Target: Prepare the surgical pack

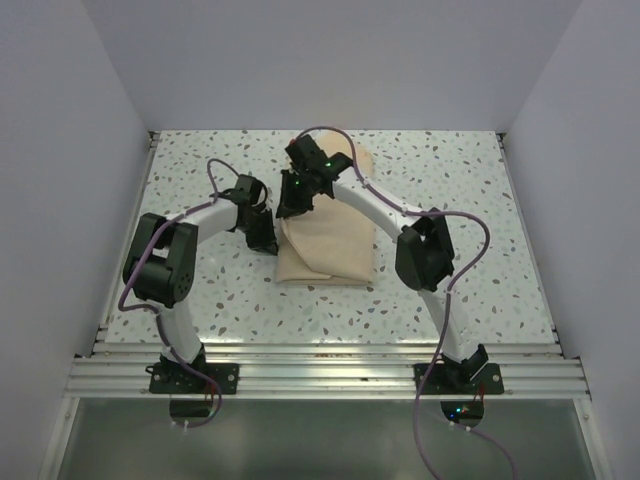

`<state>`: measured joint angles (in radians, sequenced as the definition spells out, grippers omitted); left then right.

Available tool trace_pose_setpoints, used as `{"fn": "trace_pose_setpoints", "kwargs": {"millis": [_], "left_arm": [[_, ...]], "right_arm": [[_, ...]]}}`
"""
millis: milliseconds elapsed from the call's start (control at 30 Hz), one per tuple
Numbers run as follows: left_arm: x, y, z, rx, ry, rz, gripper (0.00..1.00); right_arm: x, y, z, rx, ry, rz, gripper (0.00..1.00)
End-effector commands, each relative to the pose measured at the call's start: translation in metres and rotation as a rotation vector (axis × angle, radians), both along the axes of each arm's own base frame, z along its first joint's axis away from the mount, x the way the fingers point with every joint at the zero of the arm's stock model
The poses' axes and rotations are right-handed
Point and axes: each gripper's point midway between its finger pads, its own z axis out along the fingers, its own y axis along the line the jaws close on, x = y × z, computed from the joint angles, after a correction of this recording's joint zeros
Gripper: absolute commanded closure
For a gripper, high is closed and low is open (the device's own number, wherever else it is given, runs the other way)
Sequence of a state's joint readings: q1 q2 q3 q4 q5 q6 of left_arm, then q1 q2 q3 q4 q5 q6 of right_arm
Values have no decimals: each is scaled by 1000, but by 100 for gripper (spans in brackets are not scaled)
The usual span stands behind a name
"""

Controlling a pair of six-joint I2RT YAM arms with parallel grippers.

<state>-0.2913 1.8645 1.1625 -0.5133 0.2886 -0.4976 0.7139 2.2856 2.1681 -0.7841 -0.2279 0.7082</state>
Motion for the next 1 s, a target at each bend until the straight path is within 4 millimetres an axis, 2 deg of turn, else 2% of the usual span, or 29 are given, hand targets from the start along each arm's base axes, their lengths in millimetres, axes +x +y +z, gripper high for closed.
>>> {"fn": "trace_pose_setpoints", "kwargs": {"millis": [0,167,267,367,400,467,500,533,600,633,700,800,833,900,933,967], "left_arm": [[2,-5,1,-19,-16,-1,92],[-1,6,3,23,-12,-2,85],[-3,19,12,41,-24,6,78],[1,32,27,44,-62,9,71],[2,38,32,43,-68,16,69],[7,41,48,21,-114,-4,63],[12,44,57,14,-130,-3,61],[13,42,64,-13,-146,-27,57],[22,37,82,-72,-206,-63,53],[21,30,88,-122,-208,-86,52],[29,24,98,-158,-239,-102,50],[34,18,100,-196,-231,-97,50],[34,14,99,-220,-223,-100,50],[35,7,98,-265,-213,-98,50],[35,5,93,-281,-195,-96,50],[36,4,90,-286,-186,-92,50]], "right_arm": [[2,23,14,80,-28,22,100],[-4,18,-10,24,9,39,99],[-7,12,-18,-9,19,47,89],[-9,9,-18,-22,21,61,74],[-11,7,-16,-28,21,67,64],[-9,4,-7,-31,-2,70,51],[-8,1,-3,-33,-8,70,48],[-6,-1,7,-24,-26,74,45],[-7,-4,15,-15,-31,85,38],[-7,-7,27,1,-43,93,37],[-9,-16,35,-3,-40,91,35],[-9,-40,58,-2,-72,75,35],[-11,-56,67,-3,-86,67,37],[-14,-74,72,-1,-85,56,40],[-17,-92,59,-13,-47,43,42],[-23,-101,72,17,-58,45,49]]}}
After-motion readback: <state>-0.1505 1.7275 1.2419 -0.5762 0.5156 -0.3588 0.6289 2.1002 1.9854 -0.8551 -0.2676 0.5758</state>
